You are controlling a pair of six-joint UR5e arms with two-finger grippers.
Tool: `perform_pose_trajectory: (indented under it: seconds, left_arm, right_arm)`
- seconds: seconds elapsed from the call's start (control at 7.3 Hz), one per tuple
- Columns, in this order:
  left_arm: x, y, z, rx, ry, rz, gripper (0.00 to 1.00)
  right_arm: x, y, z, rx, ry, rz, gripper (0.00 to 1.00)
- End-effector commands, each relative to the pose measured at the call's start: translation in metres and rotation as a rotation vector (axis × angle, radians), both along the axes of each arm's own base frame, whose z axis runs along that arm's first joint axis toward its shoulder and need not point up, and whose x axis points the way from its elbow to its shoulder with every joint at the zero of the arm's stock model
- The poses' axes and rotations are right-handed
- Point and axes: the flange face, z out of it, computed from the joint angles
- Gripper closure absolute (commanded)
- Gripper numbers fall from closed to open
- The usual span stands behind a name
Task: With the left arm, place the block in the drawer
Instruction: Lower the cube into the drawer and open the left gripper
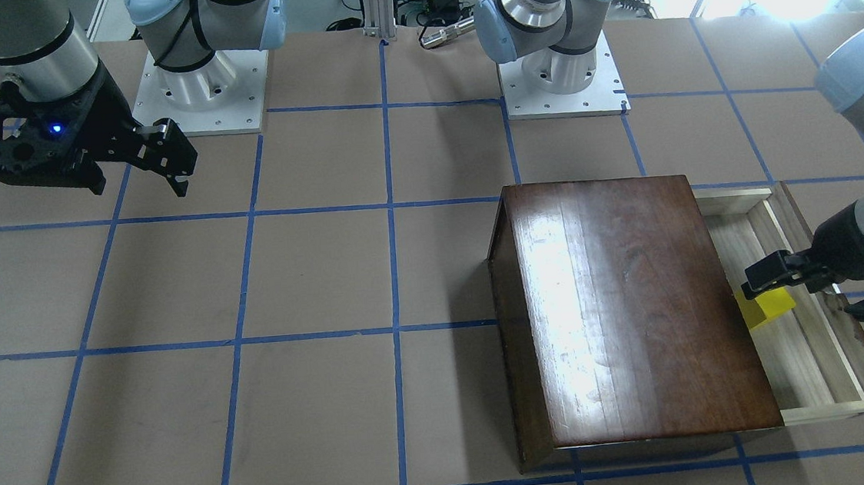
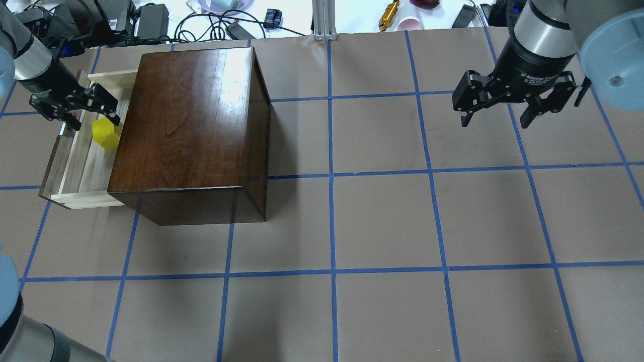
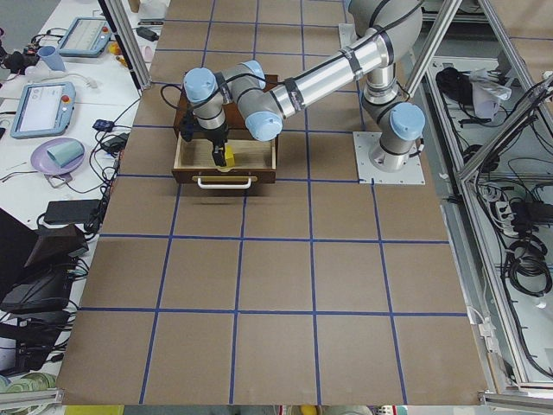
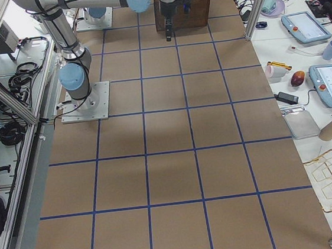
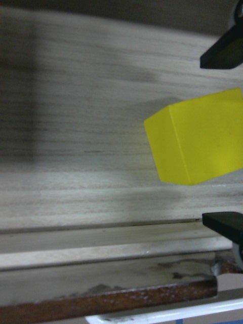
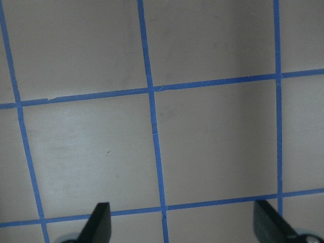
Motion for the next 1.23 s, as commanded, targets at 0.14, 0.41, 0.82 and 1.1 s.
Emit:
perform_pose_trajectory:
  seconds: [0.14,0.41,0.82,1.1]
  left_arm:
    - [-0.022,0.024,0.068,0.009,0.007,-0.007,0.00]
    - [-0.035,0.051,0.116,-0.035,-0.009,-0.003,0.00]
    - [-0.098,0.081,0.160,-0.064,-0.033,0.032,0.00]
    - [-0.155,0.088,0.167,-0.073,-0.037,0.068,0.00]
  right_arm:
    - [0.000,0.000,0.000,0.000,0.000,0.000,0.00]
    - [0.000,0.000,0.000,0.000,0.000,0.000,0.00]
    - [0.000,0.000,0.000,0.000,0.000,0.000,0.00]
    - [0.000,0.000,0.000,0.000,0.000,0.000,0.00]
